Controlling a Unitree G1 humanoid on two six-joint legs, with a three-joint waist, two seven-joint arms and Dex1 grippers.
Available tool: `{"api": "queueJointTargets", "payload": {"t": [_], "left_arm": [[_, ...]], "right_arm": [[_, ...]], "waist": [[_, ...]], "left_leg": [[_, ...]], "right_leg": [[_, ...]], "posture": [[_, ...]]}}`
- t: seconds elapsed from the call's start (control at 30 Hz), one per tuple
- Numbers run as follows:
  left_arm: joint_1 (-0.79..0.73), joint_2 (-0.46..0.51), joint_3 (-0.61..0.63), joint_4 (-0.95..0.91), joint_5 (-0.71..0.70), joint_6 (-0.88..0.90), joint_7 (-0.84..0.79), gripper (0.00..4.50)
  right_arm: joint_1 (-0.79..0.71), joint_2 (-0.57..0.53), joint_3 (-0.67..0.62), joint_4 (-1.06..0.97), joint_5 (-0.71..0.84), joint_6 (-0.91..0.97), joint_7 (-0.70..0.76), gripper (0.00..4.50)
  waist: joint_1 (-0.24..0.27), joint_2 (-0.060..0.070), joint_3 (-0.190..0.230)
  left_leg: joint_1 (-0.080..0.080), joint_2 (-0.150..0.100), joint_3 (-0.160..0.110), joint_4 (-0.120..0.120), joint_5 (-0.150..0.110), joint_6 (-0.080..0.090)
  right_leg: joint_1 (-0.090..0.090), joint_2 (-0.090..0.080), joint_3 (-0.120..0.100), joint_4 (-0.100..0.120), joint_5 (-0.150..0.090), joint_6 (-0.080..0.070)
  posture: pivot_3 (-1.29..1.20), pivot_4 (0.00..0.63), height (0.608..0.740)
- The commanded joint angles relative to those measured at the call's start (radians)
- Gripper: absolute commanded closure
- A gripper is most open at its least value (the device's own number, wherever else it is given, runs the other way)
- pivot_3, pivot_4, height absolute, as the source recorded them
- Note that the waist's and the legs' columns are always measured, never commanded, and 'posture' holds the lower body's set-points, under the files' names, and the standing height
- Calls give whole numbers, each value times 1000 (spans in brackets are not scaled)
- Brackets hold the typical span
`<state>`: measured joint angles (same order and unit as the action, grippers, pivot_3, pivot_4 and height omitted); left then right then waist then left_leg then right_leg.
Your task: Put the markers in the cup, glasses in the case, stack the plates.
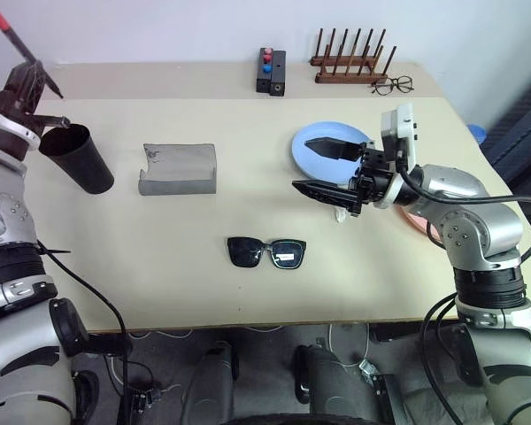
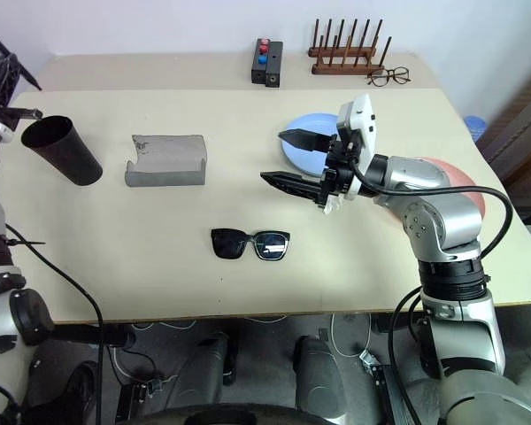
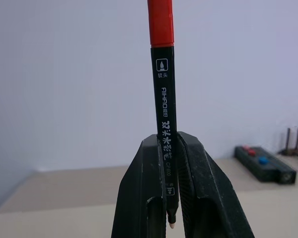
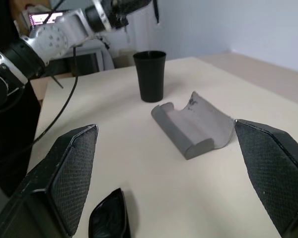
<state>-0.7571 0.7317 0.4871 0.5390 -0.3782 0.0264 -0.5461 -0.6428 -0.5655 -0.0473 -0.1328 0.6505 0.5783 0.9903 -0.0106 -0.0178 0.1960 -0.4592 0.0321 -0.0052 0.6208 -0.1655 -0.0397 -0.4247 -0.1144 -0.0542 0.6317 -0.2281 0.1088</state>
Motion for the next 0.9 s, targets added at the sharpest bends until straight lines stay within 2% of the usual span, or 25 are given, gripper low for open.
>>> {"api": "queueJointTargets", "payload": {"t": [0.03, 0.23, 0.53, 0.6, 0.63, 0.73, 0.87, 0.9], "left_arm": [[-8, 47, 30, 75, 13, -95, -4, 4475], [-9, 45, 41, 221, 12, -177, 25, 4475], [-16, 21, 15, 296, 14, -188, 23, 4475], [-16, 16, 18, 301, 1, -182, 10, 3646], [-16, 16, 18, 302, -1, -181, 7, 3386], [-21, 16, 11, 315, 2, -180, -3, 1835], [-27, 18, 8, 318, 2, -180, -20, 25], [-28, 20, 7, 318, 5, -182, -20, 25]], "right_arm": [[-3, 0, -27, -37, 16, -20, -2, 0], [-6, 5, -22, -31, 8, -28, -5, 0], [-7, 0, -19, -34, 6, -29, -7, 0], [-4, -1, -20, -36, 6, -28, -8, 0], [-3, -2, -21, -38, 6, -28, -8, 0], [0, -2, -20, -39, 3, -29, -12, 0], [3, -2, -19, -42, 2, -29, -16, 0], [3, -3, -19, -42, 2, -30, -16, 0]], "waist": [[0, 0, 0], [2, 0, 0], [1, 0, 0], [0, 0, 0], [0, 0, 0], [0, 0, 0], [1, 0, 0], [1, 0, 0]], "left_leg": [[0, 0, 0, 0, 0, 0], [0, 0, 0, 0, 0, 0], [0, 0, 0, 0, 0, 0], [0, 0, 0, 0, 0, 0], [0, 0, 0, 0, 0, 0], [0, 0, 0, 0, 0, 0], [0, 0, 0, 0, 0, 0], [0, 0, 0, 0, 0, 0]], "right_leg": [[0, 0, 0, 0, 0, 0], [0, 0, 0, 0, 0, 0], [0, 0, 0, 0, 0, 0], [0, 0, 0, 0, 0, 0], [0, 0, 0, 0, 0, 0], [0, 0, 0, 0, 0, 0], [0, 0, 0, 0, 0, 0], [0, 0, 0, 0, 0, 0]], "posture": [[0, 150, 740], [0, 150, 740], [0, 150, 740], [0, 150, 740], [0, 150, 740], [0, 150, 740], [0, 150, 740], [0, 150, 740]]}}
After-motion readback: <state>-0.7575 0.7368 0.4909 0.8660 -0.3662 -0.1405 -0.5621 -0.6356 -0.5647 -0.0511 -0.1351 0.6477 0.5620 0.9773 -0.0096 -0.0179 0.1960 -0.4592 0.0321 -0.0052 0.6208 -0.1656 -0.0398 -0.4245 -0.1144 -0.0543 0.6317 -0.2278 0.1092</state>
